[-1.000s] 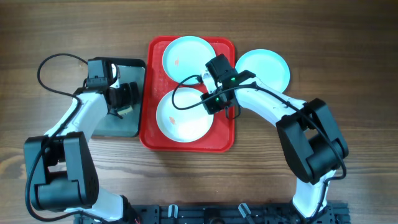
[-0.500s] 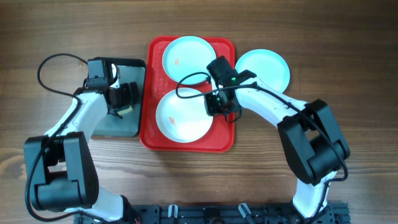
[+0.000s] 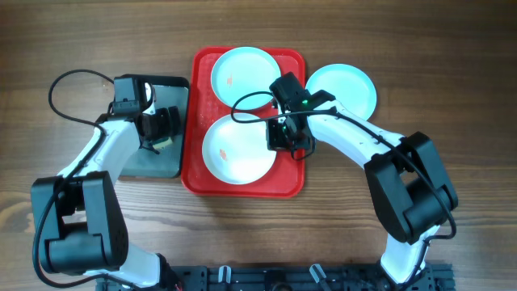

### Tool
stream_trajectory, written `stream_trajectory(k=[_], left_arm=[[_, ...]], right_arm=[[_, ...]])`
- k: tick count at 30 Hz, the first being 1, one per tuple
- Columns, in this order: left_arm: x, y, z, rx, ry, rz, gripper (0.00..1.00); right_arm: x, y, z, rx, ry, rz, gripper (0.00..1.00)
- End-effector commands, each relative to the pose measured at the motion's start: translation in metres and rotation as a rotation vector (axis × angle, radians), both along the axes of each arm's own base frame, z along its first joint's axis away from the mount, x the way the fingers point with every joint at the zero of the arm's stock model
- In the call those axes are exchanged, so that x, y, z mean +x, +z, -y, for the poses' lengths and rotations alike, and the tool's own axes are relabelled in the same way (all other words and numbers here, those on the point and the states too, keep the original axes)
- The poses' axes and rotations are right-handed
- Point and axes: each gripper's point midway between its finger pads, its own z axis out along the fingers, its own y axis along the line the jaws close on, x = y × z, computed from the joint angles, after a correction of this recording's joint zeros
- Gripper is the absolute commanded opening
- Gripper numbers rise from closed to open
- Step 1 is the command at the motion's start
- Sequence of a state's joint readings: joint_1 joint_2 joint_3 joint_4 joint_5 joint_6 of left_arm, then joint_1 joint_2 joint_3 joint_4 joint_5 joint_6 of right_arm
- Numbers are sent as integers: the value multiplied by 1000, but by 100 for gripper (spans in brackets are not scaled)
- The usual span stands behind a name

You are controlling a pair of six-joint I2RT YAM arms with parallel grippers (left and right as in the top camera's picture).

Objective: Clean dirty plates on tray and stack at the side

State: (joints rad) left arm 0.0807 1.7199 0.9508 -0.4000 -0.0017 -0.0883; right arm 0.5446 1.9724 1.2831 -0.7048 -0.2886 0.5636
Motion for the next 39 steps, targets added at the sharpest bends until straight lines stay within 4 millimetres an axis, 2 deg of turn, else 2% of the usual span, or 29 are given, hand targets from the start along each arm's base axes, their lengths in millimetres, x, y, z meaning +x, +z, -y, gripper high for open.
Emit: stream_trajectory(k=[1, 9, 11, 15, 16, 19, 23, 25, 29, 31, 34, 37, 39], left_arm=[[0, 4, 0, -6, -2, 14, 100], [0, 4, 0, -6, -2, 14, 100], [0, 4, 0, -6, -2, 14, 100], [0, 5, 0, -6, -2, 14, 100], [0, 4, 0, -6, -2, 14, 100], [0, 5, 0, -6, -2, 14, 100], [0, 5, 0, -6, -2, 14, 100], [0, 4, 0, -6, -2, 14, 100], [0, 5, 0, -6, -2, 15, 100], [0, 5, 0, -6, -2, 15, 100], [0, 4, 0, -6, -2, 14, 100], [0, 4, 0, -6, -2, 14, 100], [0, 4, 0, -6, -2, 14, 100]], right_arm=[[-9, 17, -15, 93, -133, -99, 4], [-14, 19, -20, 120, -202, -156, 5], [-13, 19, -19, 120, -200, -155, 12], [-16, 22, -25, 153, -168, -162, 36], [-16, 24, -28, 173, -135, -152, 39], [-16, 33, -36, 237, -14, -121, 38], [-1, 46, -38, 260, 84, -32, 40], [10, 48, -35, 226, 136, 43, 40], [27, 39, -15, 75, 132, 135, 40], [30, 36, -8, 24, 153, 164, 44], [30, 37, -9, 31, 169, 168, 60], [30, 37, -9, 32, 170, 168, 59], [31, 37, -10, 34, 169, 173, 50]])
